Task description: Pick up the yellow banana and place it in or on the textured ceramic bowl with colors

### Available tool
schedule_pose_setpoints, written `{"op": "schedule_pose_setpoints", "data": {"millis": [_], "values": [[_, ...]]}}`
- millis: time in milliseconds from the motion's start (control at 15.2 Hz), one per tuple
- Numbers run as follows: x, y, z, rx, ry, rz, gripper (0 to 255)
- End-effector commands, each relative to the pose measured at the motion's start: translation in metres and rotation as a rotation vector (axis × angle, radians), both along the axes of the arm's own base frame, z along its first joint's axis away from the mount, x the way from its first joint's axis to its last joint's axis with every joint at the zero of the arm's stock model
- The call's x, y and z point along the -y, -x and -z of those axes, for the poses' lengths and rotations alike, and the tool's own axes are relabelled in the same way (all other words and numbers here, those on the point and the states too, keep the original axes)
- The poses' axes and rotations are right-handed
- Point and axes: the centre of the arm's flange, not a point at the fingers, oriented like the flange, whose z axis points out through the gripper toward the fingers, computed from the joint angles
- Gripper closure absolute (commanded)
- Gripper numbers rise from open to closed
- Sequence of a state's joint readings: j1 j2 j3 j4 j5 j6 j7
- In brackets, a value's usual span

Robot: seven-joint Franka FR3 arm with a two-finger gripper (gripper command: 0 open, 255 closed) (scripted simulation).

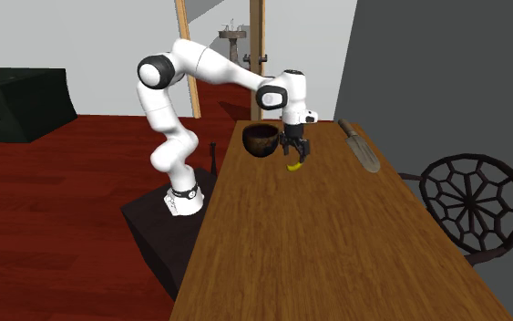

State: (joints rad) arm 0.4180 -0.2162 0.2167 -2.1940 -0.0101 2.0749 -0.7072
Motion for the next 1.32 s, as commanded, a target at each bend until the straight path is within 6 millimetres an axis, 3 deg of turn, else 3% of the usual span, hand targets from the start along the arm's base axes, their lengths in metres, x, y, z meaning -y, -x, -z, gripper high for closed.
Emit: {"op": "schedule_pose_setpoints", "data": {"millis": [0, 330, 858, 924, 1254], "values": [[-0.003, 0.000, 0.013, 0.000, 0.001, -0.013, 0], [-0.003, -0.002, 0.037, 0.000, 0.001, -0.013, 0], [-0.003, -0.002, 0.037, 0.000, 0.001, -0.013, 0], [-0.003, -0.002, 0.037, 0.000, 0.001, -0.013, 255], [-0.003, -0.002, 0.037, 0.000, 0.001, -0.013, 255]]}}
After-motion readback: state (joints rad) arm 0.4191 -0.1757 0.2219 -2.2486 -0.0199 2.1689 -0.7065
